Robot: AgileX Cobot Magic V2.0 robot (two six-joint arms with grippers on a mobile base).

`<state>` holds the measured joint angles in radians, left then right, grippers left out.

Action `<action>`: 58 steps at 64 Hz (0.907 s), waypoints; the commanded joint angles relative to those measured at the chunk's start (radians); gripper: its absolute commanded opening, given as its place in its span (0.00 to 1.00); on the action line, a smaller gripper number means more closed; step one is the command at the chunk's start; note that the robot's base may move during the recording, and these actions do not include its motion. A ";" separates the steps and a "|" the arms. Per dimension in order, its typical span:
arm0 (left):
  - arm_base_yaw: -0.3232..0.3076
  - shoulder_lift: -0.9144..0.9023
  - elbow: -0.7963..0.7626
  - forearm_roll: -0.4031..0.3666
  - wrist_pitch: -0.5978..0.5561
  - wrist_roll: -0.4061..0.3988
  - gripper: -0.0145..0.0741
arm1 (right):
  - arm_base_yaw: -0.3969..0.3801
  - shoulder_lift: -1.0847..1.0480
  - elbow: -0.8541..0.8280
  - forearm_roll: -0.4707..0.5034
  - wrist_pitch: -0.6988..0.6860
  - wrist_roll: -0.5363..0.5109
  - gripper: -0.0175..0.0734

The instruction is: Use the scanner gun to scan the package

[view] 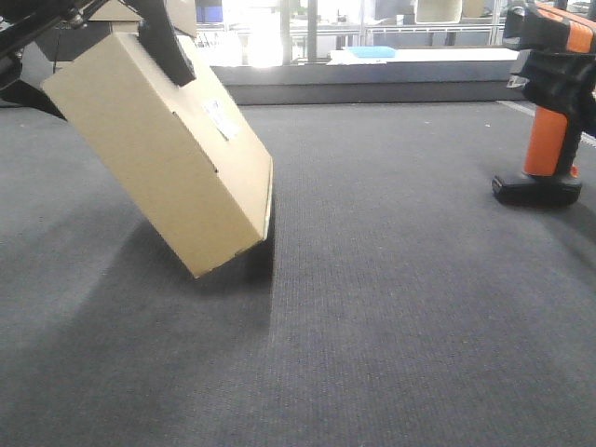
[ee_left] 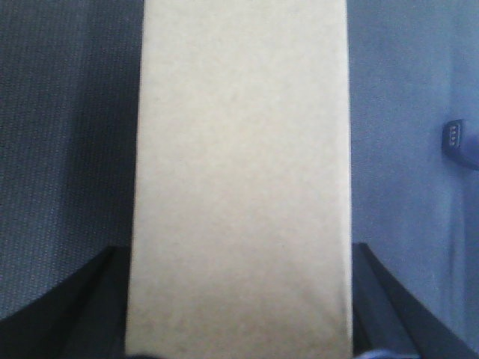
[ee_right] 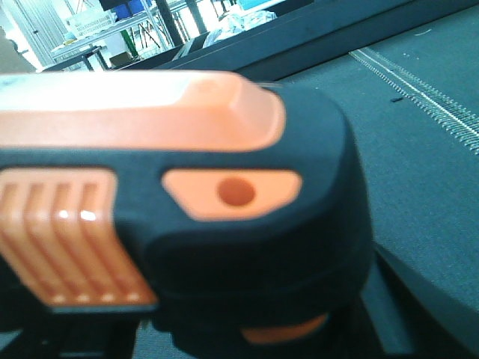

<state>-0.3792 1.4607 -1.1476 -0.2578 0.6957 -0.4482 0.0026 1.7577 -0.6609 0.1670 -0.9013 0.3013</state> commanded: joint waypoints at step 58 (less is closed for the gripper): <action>-0.007 -0.008 -0.003 -0.100 -0.069 0.001 0.04 | -0.002 -0.404 0.002 -0.100 0.325 -0.627 0.02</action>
<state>-0.3792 1.4607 -1.1476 -0.3453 0.6368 -0.4482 0.0026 1.3692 -0.6570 0.0565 -0.5337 -0.2899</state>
